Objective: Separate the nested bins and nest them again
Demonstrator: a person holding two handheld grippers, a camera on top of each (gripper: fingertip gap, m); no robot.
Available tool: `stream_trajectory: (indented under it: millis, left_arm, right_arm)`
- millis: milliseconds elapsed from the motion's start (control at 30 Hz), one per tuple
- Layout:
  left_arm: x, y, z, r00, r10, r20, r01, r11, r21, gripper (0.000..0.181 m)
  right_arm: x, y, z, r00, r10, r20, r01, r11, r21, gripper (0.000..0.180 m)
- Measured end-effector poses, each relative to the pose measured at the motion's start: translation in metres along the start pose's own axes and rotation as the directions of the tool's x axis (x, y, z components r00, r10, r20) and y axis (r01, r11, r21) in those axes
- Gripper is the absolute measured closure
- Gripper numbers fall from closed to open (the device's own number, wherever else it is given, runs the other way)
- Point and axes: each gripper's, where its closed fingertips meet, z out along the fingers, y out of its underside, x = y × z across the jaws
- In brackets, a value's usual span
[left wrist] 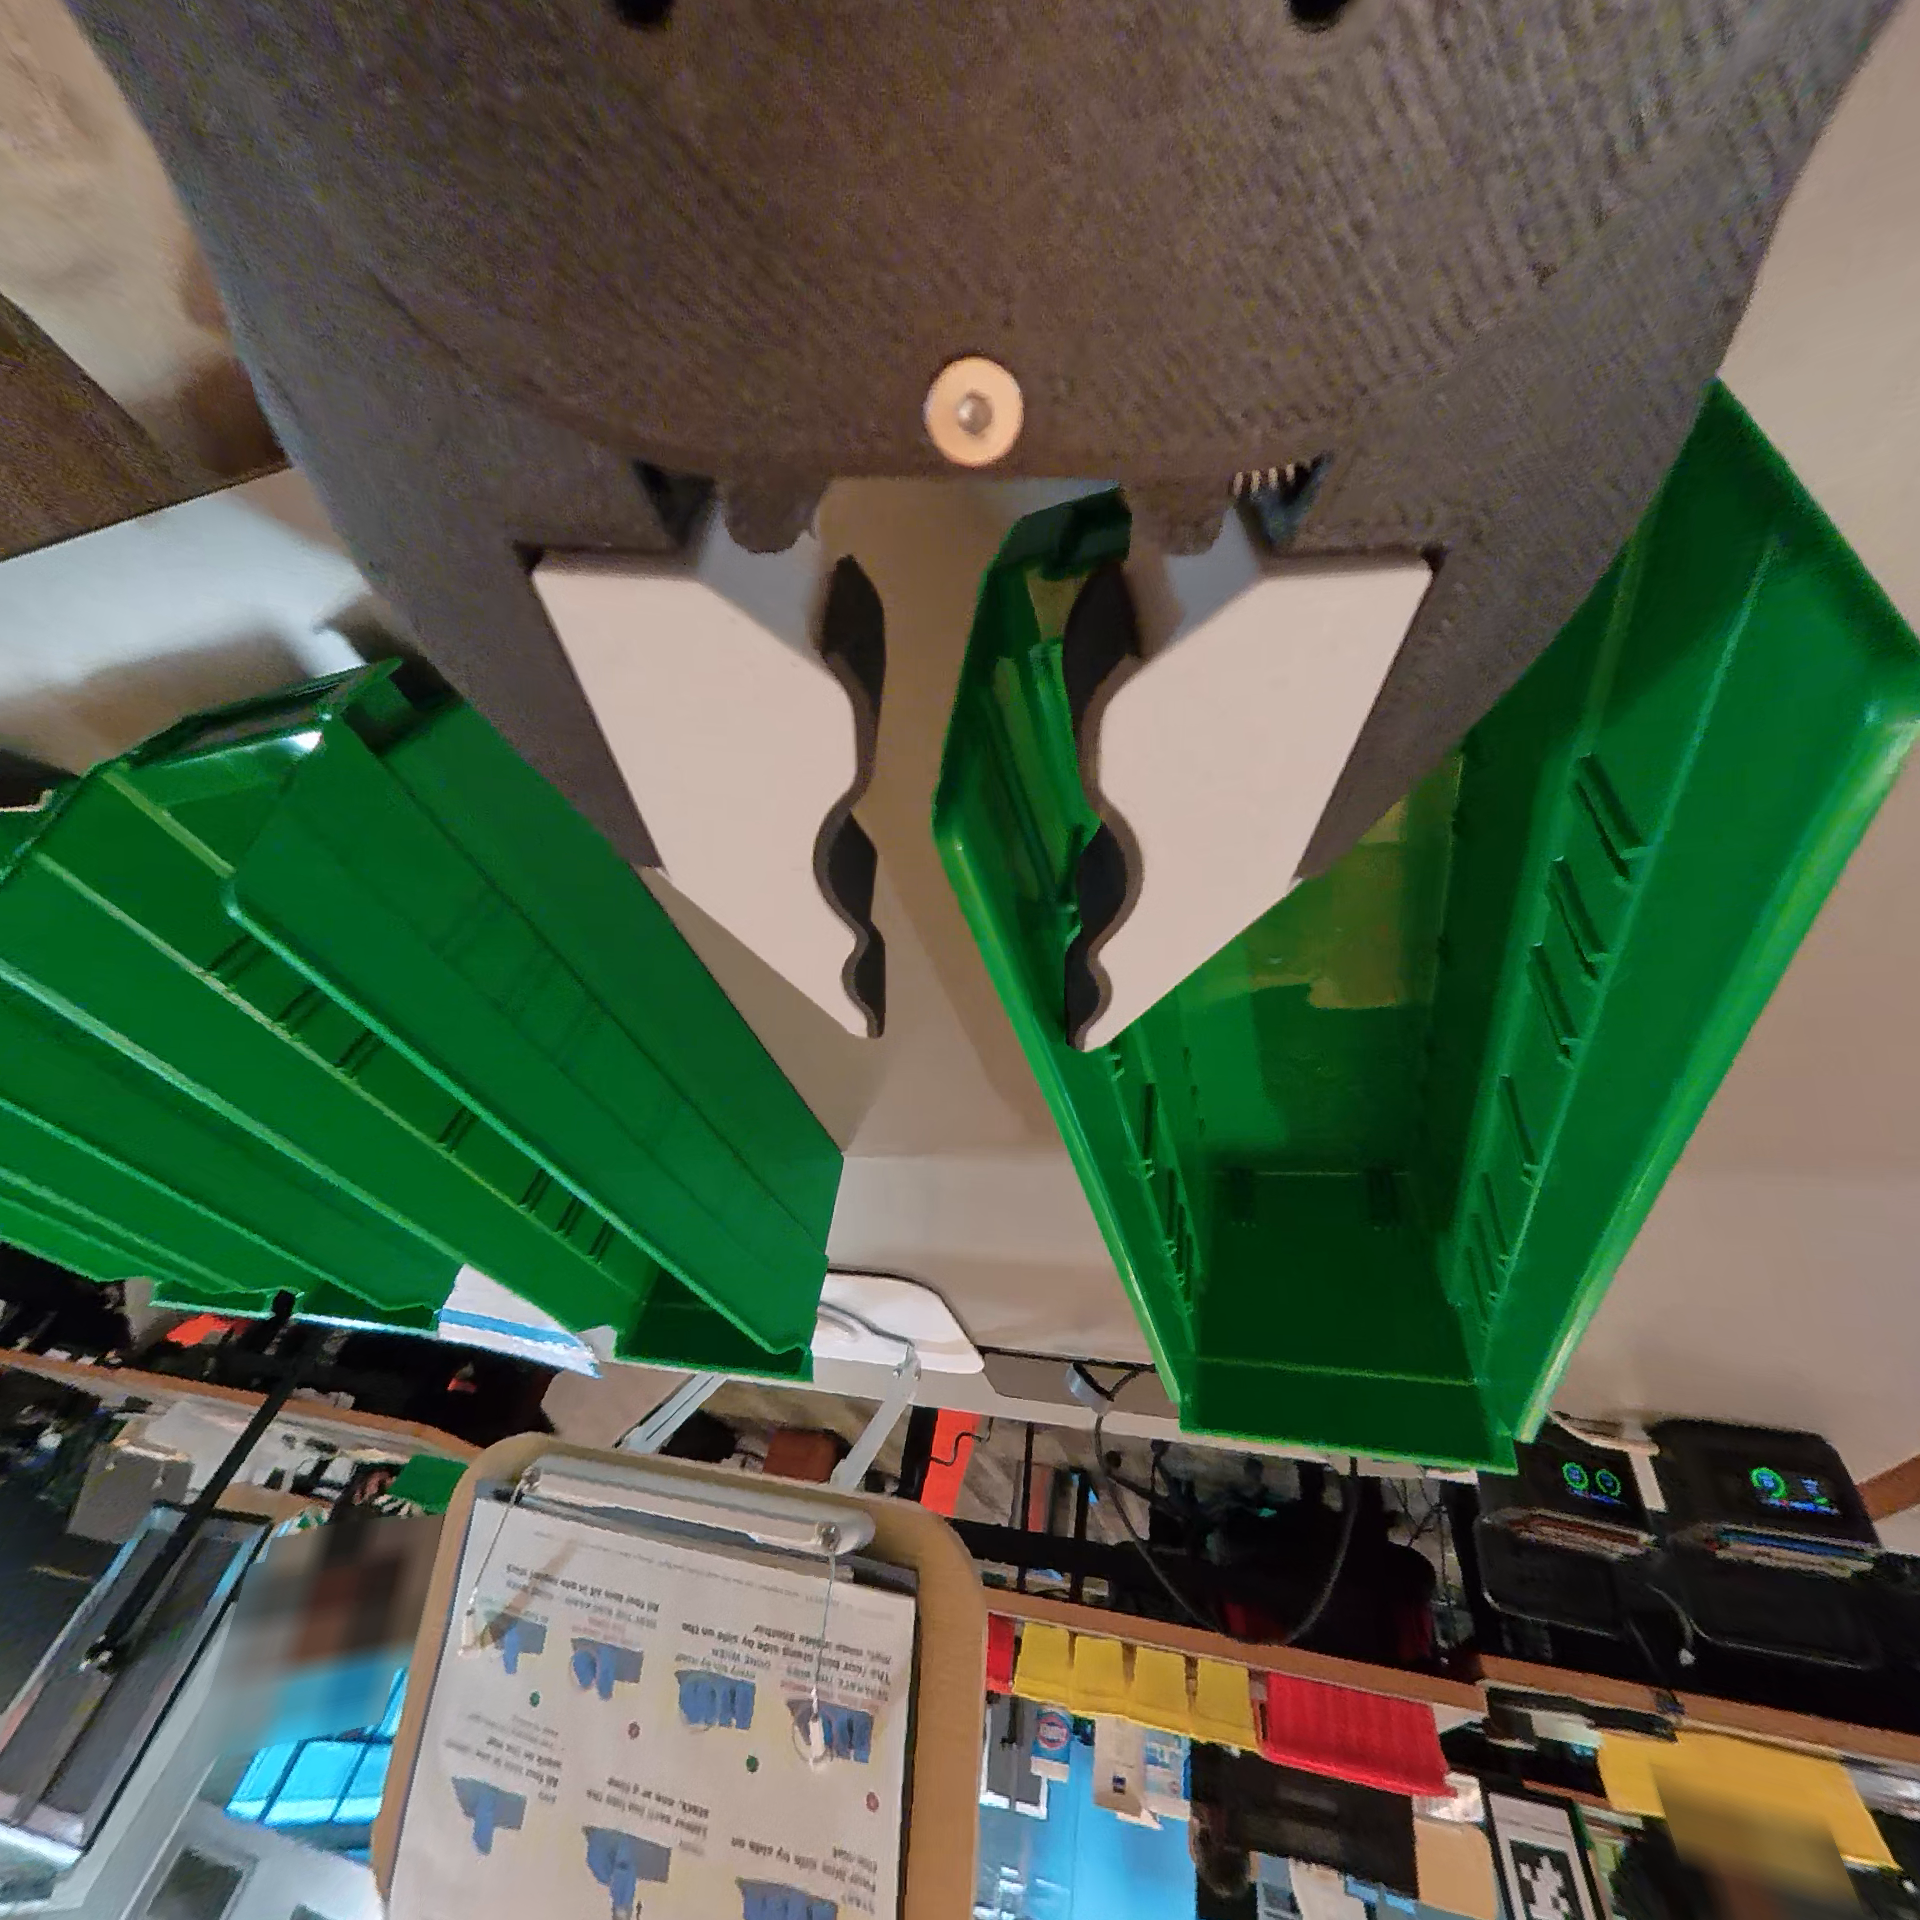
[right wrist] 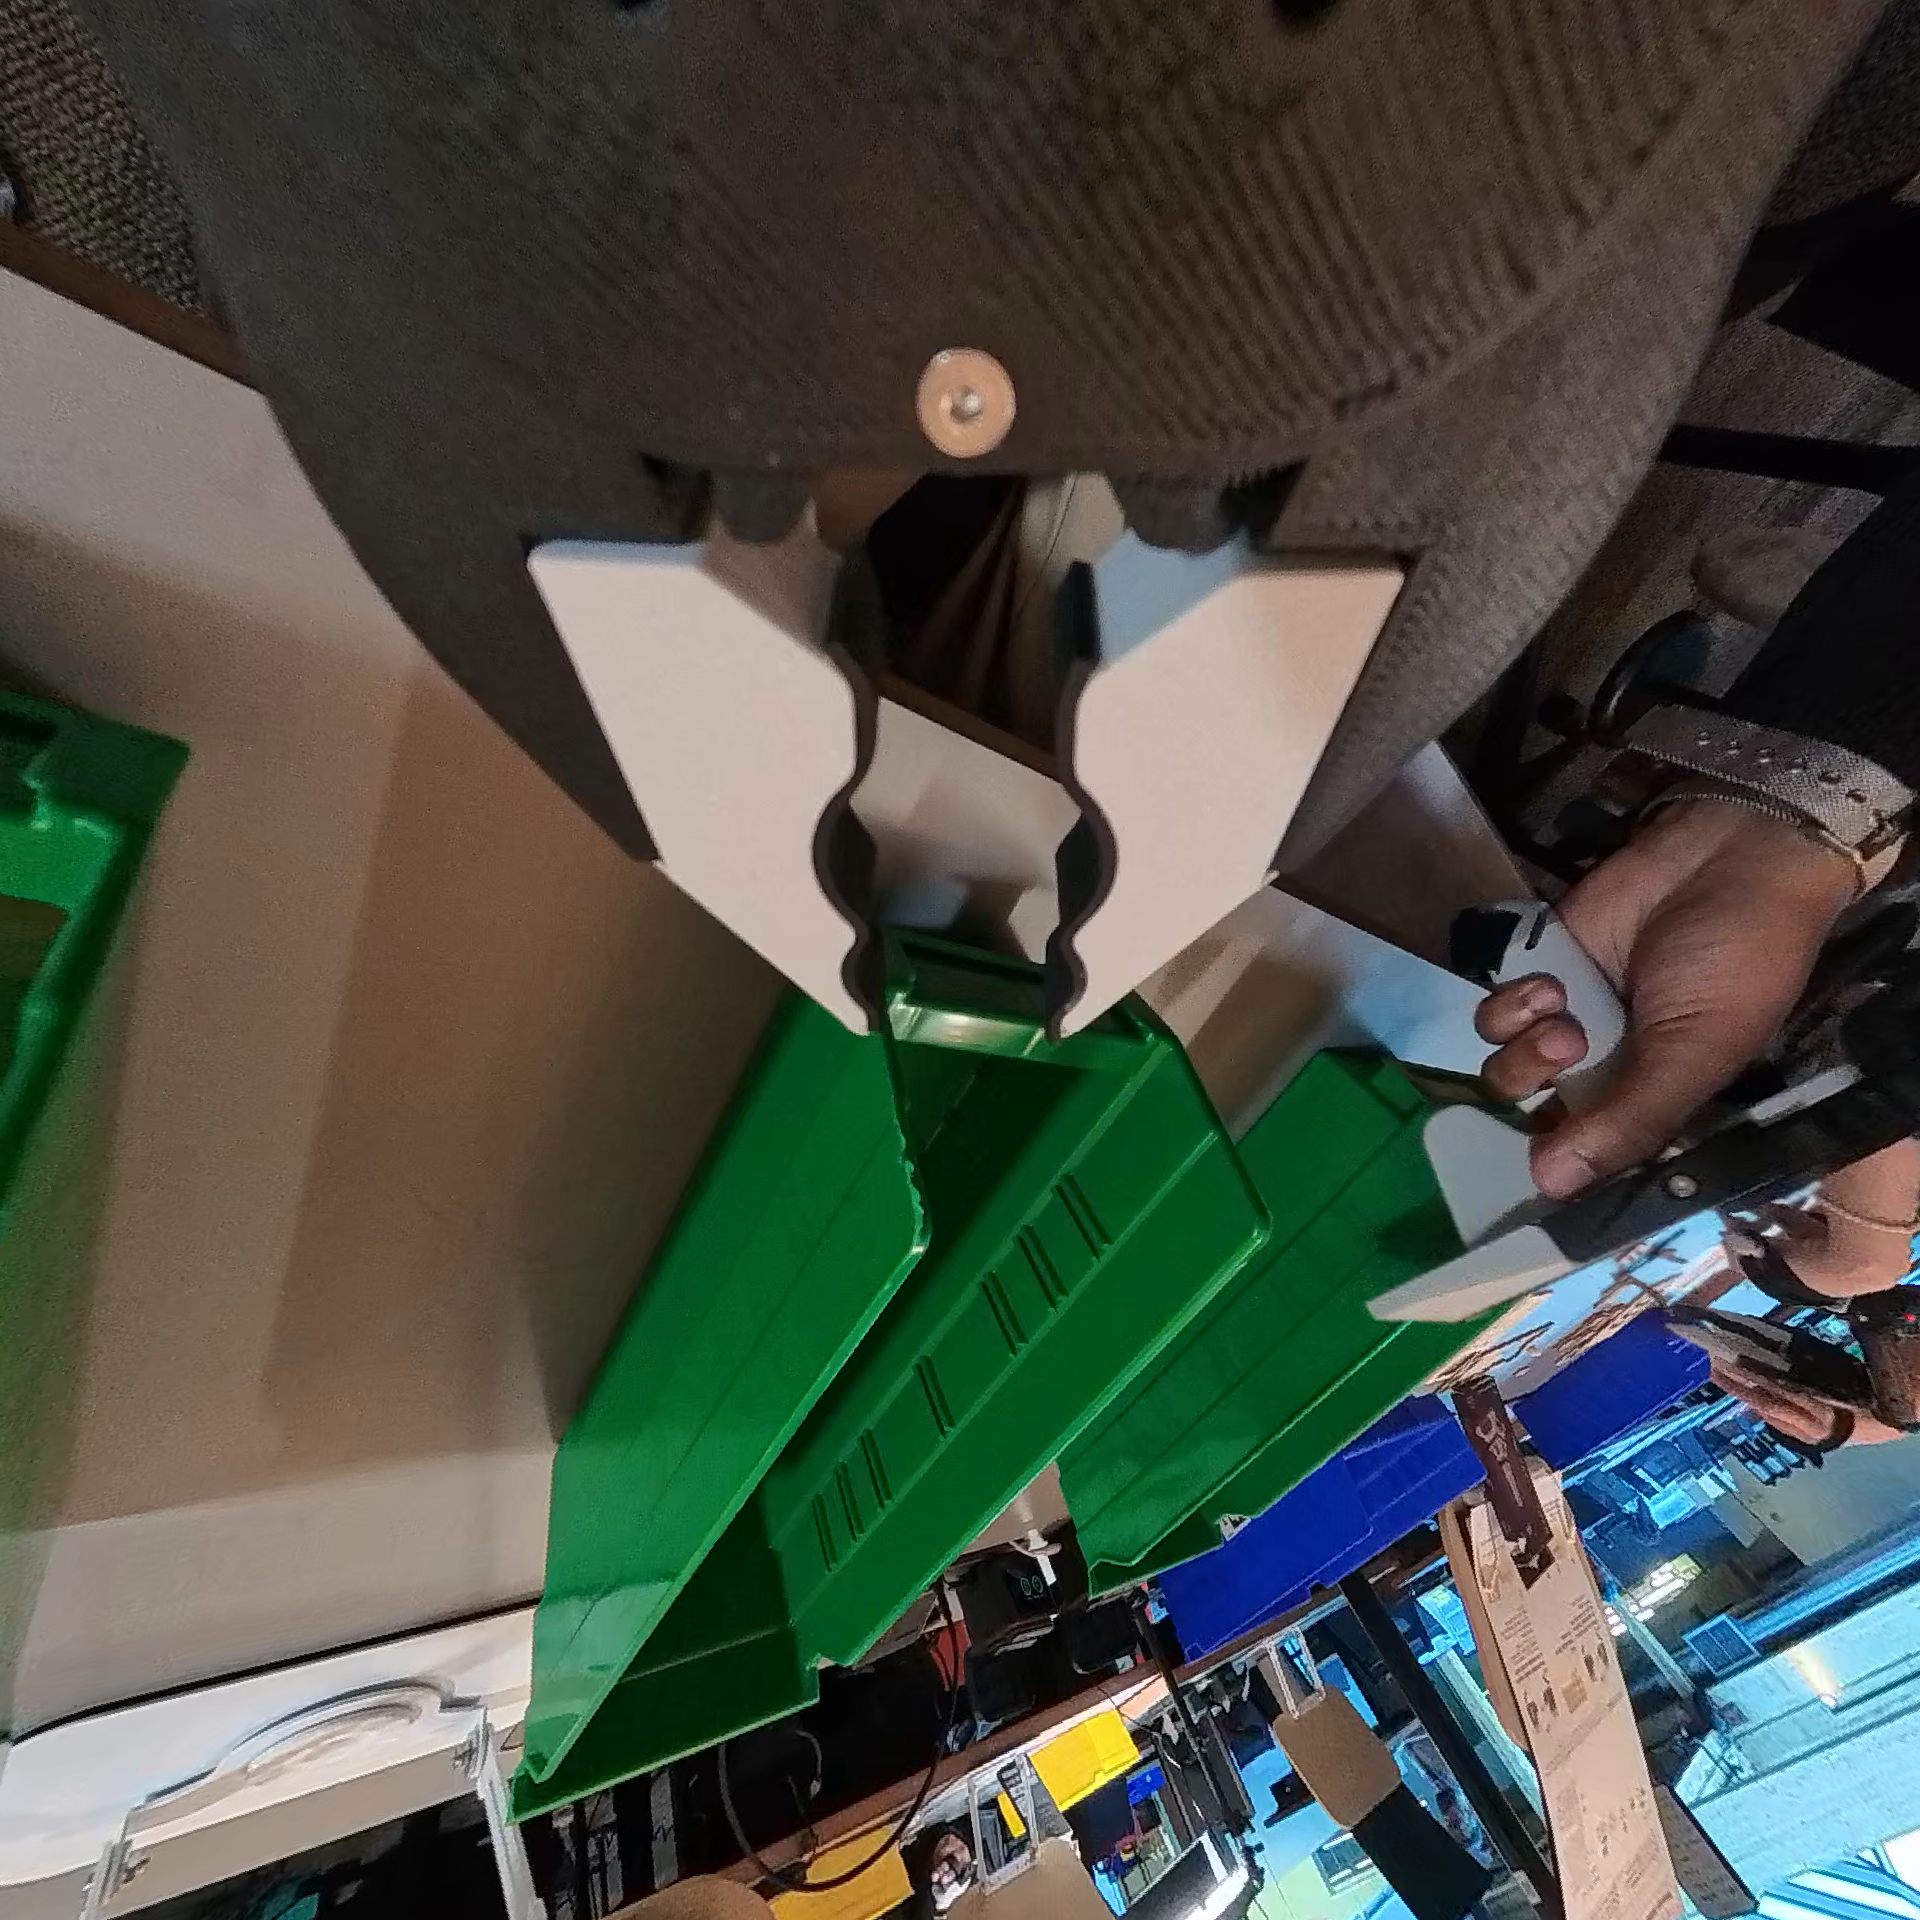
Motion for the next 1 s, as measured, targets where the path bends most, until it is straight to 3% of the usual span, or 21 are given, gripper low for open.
stream_trajectory:
  millis: [200, 300, 433, 533, 667, 767, 833, 900, 1000]
  left_arm:
    - [0.018, -0.024, -0.016, 0.997, 0.075, -0.031, -0.070, 0.987, 0.144, 0.141]
    - [0.032, -0.025, -0.020, 0.991, 0.121, -0.056, -0.111, 0.980, 0.167, 0.141]
    - [0.053, -0.017, -0.020, 0.986, 0.108, -0.125, -0.088, 0.984, 0.155, 0.141]
    - [0.068, -0.009, -0.018, 0.981, 0.086, -0.172, -0.064, 0.990, 0.129, 0.134]
    - [0.083, -0.002, -0.018, 0.973, 0.103, -0.208, -0.081, 0.990, 0.114, 0.132]
    - [0.086, 0.001, -0.017, 0.970, 0.110, -0.218, -0.089, 0.990, 0.105, 0.132]
    - [0.085, 0.002, -0.016, 0.970, 0.096, -0.223, -0.078, 0.993, 0.089, 0.132]
    - [0.084, 0.004, -0.014, 0.970, 0.077, -0.229, -0.062, 0.995, 0.072, 0.132]
    - [0.082, 0.007, -0.013, 0.970, 0.049, -0.238, -0.038, 0.998, 0.053, 0.132]
  right_arm:
    - [0.001, -0.006, -0.003, 0.999, -0.043, -0.013, 0.043, 0.999, 0.021, 0.149]
    - [-0.001, -0.026, -0.012, 0.973, -0.218, -0.071, 0.224, 0.970, 0.091, 0.150]
    - [-0.002, -0.086, -0.054, 0.799, -0.497, -0.338, 0.591, 0.753, 0.288, 0.165]
    - [0.006, -0.123, -0.094, 0.721, -0.535, -0.441, 0.688, 0.628, 0.364, 0.171]
    - [0.086, -0.158, -0.150, 0.726, -0.341, -0.598, 0.629, 0.681, 0.375, 0.168]
    - [0.175, -0.151, -0.189, 0.611, -0.219, -0.761, 0.614, 0.738, 0.280, 0.163]
    - [0.229, -0.135, -0.207, 0.568, -0.122, -0.814, 0.517, 0.823, 0.238, 0.151]
    - [0.265, -0.117, -0.211, 0.593, -0.023, -0.805, 0.360, 0.902, 0.240, 0.129]
    - [0.292, -0.094, -0.203, 0.651, 0.061, -0.757, 0.196, 0.949, 0.245, 0.126]
